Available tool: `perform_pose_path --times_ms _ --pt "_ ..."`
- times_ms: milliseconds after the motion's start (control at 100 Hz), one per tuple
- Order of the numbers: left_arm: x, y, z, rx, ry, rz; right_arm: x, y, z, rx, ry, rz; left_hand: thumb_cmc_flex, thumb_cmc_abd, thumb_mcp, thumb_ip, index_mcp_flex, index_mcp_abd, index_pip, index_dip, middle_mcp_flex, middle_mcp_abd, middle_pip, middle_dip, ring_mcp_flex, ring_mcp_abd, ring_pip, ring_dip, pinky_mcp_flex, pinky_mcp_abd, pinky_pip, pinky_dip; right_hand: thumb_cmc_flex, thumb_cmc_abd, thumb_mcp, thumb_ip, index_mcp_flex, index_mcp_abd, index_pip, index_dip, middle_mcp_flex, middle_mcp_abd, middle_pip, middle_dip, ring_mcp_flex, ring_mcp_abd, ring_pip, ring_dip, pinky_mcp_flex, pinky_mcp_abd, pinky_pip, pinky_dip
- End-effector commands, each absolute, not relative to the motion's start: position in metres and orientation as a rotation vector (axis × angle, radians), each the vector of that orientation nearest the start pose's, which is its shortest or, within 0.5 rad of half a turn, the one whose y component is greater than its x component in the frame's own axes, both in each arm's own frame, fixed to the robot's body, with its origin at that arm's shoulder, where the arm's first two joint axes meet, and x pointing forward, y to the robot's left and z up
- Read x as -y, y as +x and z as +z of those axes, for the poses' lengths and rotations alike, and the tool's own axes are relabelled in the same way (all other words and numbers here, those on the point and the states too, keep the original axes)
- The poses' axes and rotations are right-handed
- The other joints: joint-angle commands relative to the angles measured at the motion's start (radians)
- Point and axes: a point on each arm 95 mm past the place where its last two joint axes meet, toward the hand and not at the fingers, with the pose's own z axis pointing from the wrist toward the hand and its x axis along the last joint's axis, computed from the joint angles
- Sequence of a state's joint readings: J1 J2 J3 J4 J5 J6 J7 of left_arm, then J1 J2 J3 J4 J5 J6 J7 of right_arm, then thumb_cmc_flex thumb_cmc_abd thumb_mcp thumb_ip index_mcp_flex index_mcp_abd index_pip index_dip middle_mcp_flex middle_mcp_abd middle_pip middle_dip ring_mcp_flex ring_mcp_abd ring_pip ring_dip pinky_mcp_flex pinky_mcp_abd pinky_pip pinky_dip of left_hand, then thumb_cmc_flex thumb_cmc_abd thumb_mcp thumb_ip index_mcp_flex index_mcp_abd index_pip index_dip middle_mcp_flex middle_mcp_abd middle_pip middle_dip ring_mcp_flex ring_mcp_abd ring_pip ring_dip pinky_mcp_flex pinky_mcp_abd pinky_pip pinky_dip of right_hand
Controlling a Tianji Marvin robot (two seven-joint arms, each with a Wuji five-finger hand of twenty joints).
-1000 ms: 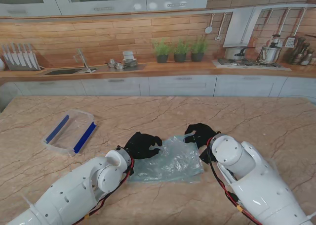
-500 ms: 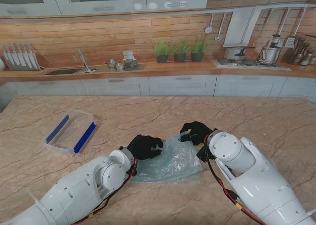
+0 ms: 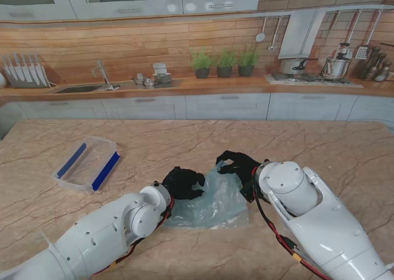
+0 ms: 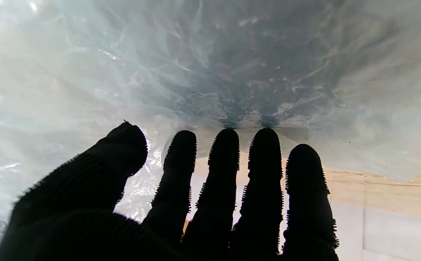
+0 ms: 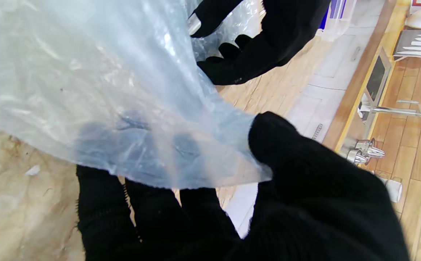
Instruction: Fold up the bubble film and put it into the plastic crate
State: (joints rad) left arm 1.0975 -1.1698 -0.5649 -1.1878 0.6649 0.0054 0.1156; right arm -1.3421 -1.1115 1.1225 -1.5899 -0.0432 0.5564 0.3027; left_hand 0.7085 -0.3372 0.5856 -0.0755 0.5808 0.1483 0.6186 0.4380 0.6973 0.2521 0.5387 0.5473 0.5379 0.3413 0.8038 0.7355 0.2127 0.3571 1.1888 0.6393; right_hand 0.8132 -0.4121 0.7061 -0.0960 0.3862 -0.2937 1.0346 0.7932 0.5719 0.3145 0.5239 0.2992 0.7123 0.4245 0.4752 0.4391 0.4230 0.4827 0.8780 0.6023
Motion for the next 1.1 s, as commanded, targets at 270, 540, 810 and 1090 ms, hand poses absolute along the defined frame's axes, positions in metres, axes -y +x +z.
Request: perform_pose_path --times_ms 270,540,810,1090 --pt "0.119 0.429 -0.408 -1.898 -1.232 -1.500 -0.040 0.434 -0.311 1.018 -2.536 -1.420 -0.042 -0.049 0.027 0.010 0.013 0.001 0.037 0.018 0.045 0.004 -0.002 -0.009 0.045 0.023 -0.031 -0.037 0.020 0.037 0.053 0.029 -0.111 -0.035 0.053 0.074 -0.242 0.240 -0.332 -0.211 -0.168 0.038 0.078 0.019 0.138 -0.035 0.145 0.019 0.106 -0.060 0.244 -0.059" --pt "0.118 0.426 -0.405 -1.845 -1.342 -1.512 -0.050 0.434 -0.316 0.994 -2.531 -1.469 -0.028 -0.035 0.021 0.011 0.011 0.004 0.036 0.017 0.043 0.006 -0.005 -0.011 0.037 0.027 -0.045 -0.048 0.010 0.037 0.039 0.024 -0.059 -0.122 0.201 0.063 -0.178 0.304 -0.382 -0.275 -0.192 0.065 0.146 0.036 0.216 -0.249 0.442 0.155 0.194 -0.282 0.426 0.029" --pt "0.119 0.426 -0.406 -1.851 -1.340 -1.508 -0.056 0.439 -0.319 1.148 -2.540 -1.536 -0.027 -0.011 -0.002 0.012 0.006 0.004 0.032 0.015 0.035 0.008 -0.009 -0.013 0.030 0.028 -0.050 -0.055 0.007 0.034 0.036 0.024 0.086 -0.406 0.433 -0.064 -0.143 0.319 -0.365 -0.306 -0.259 0.068 0.176 0.041 0.184 -0.325 0.672 0.113 0.265 -0.398 0.453 0.071" --pt "0.115 0.421 -0.390 -1.718 -1.415 -1.599 -0.051 0.444 -0.317 1.228 -2.577 -1.634 -0.016 0.005 -0.026 0.017 -0.014 0.009 0.000 0.000 -0.006 0.015 -0.056 -0.043 -0.011 0.037 -0.100 -0.086 -0.032 0.036 -0.008 0.003 0.105 -0.453 0.491 -0.066 -0.027 0.298 -0.333 -0.305 -0.221 0.058 0.210 0.053 0.173 -0.295 0.745 0.090 0.268 -0.399 0.495 0.091"
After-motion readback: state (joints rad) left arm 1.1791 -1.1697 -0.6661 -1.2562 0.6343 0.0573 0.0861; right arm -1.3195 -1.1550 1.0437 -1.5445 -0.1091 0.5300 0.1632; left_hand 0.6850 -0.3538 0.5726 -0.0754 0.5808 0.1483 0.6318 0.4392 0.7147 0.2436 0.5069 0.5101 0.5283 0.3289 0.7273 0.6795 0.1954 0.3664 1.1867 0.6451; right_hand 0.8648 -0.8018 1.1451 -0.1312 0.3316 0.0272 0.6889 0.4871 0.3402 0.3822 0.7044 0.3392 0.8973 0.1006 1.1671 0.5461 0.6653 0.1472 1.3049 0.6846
